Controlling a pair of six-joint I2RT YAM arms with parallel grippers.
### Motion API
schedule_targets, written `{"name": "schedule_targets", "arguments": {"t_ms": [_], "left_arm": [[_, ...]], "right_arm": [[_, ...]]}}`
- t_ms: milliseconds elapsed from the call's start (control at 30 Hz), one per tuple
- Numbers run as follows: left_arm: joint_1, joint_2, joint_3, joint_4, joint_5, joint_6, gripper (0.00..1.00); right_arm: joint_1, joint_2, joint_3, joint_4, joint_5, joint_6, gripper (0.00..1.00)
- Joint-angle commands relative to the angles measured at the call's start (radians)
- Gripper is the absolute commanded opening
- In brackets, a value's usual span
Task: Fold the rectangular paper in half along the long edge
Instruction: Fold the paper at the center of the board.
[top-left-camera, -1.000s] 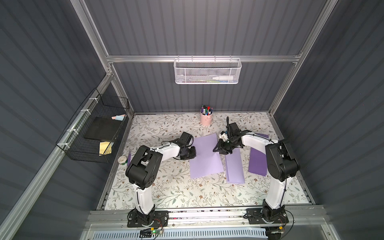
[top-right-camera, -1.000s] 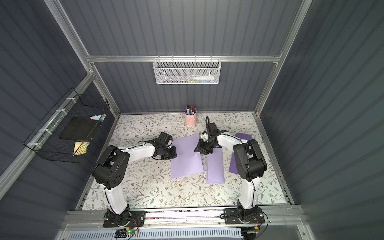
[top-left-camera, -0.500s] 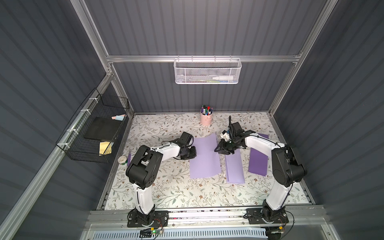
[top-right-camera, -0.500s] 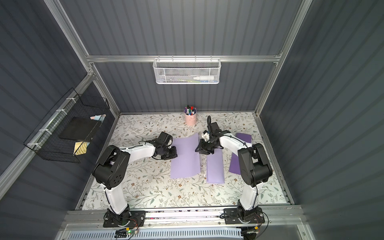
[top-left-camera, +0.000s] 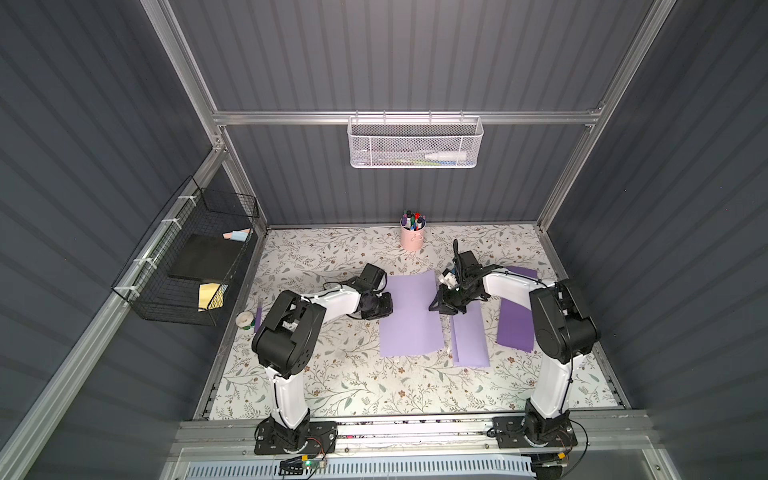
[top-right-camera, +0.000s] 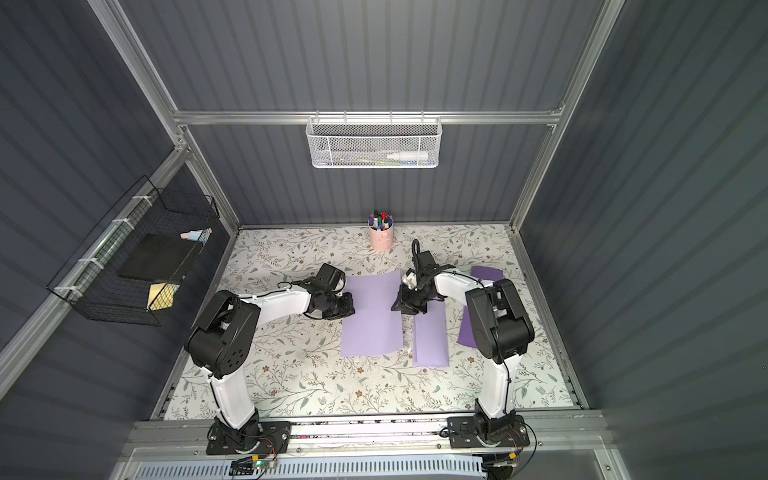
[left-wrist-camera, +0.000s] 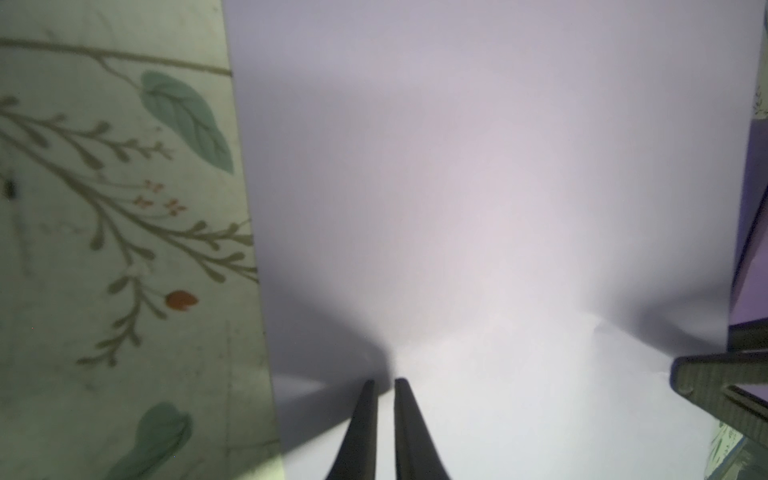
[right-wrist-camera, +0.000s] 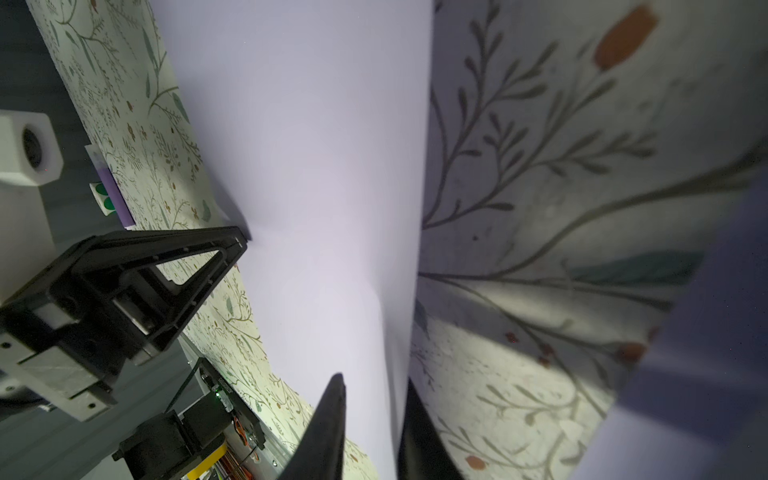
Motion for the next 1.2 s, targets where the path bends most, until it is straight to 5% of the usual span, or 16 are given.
{"name": "schedule_targets", "arguments": {"t_ms": [0,467,533,633,733,800,967,1167], "left_arm": [[-0.004,0.071,-0.035,-0.115,-0.030,0.026,0.14],[-0.004,0.050,-0.020,-0.118,-0.035,0.027,0.14],[-0.003,0.023,-0.014,-0.111,-0.037,0.027,0.23],[-0.003,-0.050,-0.004,-0.098,-0.043,0.027,0.53],[-0.002,-0.123,0.009,-0.107,-0.059,0.022,0.56],[-0.003,-0.147,0.022,-0.148,-0.080,0.028,0.50],[-0.002,-0.130,-0.001,-0.213,-0.122,0.052,0.14],[-0.004,-0.094,-0.056,-0.141,-0.111,0.019,0.04]], "right_arm": [[-0.004,-0.014,-0.001,-0.012,0.027,-0.002,0.18],[0.012,-0.042,0.016,-0.030,0.059,0.013,0.00],[0.022,-0.047,0.013,-0.024,0.060,0.017,0.00],[0.031,-0.052,0.011,-0.022,0.078,0.028,0.00],[0.031,-0.054,-0.004,-0.009,0.091,0.041,0.00],[0.032,-0.053,-0.012,-0.001,0.087,0.047,0.00],[0.032,-0.059,-0.023,0.004,0.087,0.054,0.00],[0.031,-0.056,-0.017,-0.003,0.087,0.047,0.00]]}}
